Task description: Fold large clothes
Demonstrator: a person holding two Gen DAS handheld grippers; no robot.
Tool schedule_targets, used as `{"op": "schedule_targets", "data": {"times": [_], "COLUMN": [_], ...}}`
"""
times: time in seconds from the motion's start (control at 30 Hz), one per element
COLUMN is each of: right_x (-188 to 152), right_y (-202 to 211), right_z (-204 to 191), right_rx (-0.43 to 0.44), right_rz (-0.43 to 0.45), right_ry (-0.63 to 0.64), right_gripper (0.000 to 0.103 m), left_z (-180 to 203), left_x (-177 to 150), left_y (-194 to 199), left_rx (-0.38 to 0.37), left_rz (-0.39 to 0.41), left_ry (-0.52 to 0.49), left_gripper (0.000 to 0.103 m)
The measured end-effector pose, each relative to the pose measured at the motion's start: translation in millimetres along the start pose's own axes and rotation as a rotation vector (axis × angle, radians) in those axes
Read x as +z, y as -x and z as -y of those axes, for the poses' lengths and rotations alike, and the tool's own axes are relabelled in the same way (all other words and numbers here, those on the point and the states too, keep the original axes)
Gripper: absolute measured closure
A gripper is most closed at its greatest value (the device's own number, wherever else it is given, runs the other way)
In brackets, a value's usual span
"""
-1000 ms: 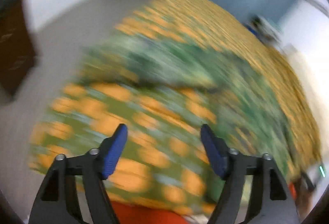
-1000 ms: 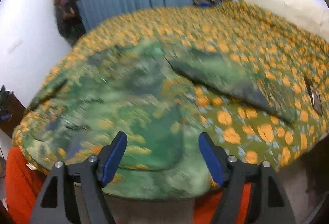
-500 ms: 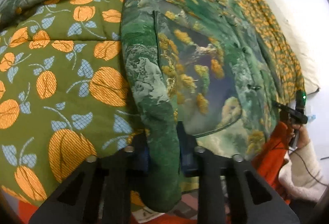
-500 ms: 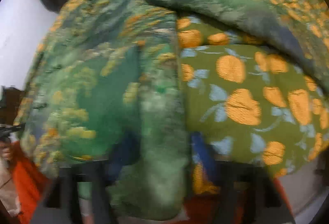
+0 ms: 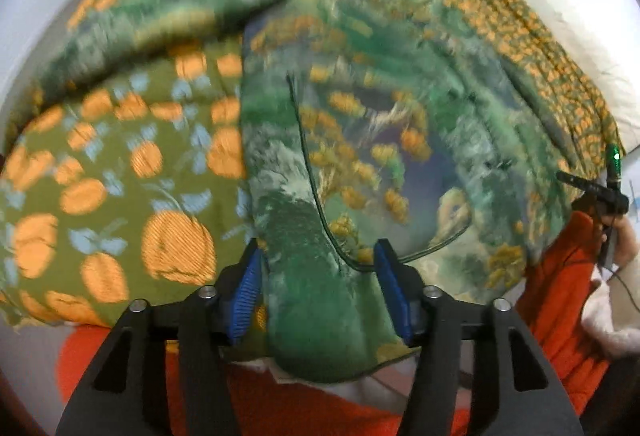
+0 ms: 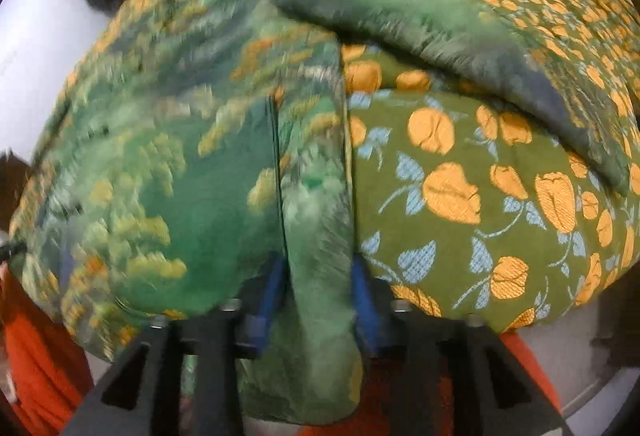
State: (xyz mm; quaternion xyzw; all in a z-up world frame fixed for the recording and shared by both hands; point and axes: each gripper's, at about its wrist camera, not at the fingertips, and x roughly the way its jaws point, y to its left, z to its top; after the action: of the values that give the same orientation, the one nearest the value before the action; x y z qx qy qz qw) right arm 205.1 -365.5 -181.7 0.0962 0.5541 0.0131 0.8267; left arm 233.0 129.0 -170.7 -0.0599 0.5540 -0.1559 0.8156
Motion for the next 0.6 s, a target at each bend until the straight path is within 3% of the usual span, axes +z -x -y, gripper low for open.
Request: {"op": "schedule_targets", "data": {"times": [0.13, 0.2, 0.3, 0.47, 0.6], "right_x": [9.8, 16.1, 22.9, 21.2, 10.6], "right_y": [32.8, 40.3, 40.2, 26.8, 23.2], "right_z": [23.6, 40.4, 82.7, 150.8, 189.3], "right_rx": [-0.014, -0.033, -0.031, 0.009, 0.025], "right_rz": [0.165, 0.224, 0.275, 0.315, 0.362], "right_ry": [-0.087, -0.145, -0.301, -0.607, -0.757], "right_gripper": [0.04, 0.034, 0.032, 0.032, 0.033], "left_z": [16.6, 29.5, 38.1, 65.6, 80.7], "left_x": [16.0, 29.1, 39.3, 61.0, 64.4], "left_y": [37.0, 44.8, 47.1, 16.5, -4.2], "left_rx": [0.031, 0.036, 0.037, 0.002, 0.013], "left_rz": [0.158, 0.237, 0.32, 0.327, 0.31], "left_ry": [-0.031, -0.032, -0.021, 0.001, -0.024], "left_gripper": [0.019, 0.014, 0.01, 0.01, 0.01]}}
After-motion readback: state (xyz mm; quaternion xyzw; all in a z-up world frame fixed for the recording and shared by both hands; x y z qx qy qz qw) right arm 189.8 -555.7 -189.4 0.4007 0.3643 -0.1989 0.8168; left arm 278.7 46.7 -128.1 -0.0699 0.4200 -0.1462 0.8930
